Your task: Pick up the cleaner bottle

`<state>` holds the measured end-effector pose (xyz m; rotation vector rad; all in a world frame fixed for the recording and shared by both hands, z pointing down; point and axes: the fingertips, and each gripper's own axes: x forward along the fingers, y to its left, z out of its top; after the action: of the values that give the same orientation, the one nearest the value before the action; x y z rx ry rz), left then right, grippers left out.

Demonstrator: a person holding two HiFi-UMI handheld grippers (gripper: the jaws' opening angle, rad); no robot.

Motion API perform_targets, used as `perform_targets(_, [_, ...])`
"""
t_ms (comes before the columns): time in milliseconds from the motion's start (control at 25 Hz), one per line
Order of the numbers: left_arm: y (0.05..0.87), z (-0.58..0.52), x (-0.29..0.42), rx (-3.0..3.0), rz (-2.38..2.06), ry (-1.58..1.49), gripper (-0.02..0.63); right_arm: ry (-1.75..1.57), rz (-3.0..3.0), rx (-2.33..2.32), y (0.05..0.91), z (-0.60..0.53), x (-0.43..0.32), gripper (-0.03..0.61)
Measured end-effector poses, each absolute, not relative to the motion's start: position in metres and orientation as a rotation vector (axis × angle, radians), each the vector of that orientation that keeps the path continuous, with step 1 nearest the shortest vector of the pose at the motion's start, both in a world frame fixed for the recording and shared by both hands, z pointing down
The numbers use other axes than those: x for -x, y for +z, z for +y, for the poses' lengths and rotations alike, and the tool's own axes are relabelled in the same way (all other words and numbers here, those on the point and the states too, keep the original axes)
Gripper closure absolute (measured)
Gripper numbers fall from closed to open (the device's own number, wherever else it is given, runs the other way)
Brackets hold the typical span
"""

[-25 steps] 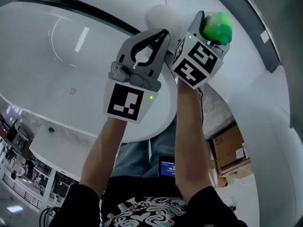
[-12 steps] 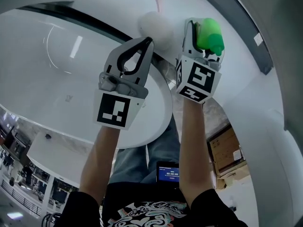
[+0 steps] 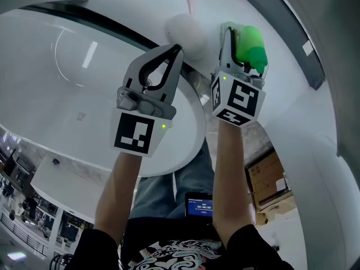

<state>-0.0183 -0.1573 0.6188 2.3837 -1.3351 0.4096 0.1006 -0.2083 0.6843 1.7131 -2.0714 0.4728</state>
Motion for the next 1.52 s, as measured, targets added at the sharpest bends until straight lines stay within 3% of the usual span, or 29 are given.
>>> perform_targets(720, [0.591,-0.161,0.026,-2.387,-1.361,0.386,0.597,0.523,-2.164,-1.776,0.615,-0.199,-0.111,0.376])
perform_targets(1520, [0.439,-0.129,0.052,-2.54,-1.402,0.264,0.597,0.457,-2.38,-1.818,0.437,-0.153,-0.079,0.382])
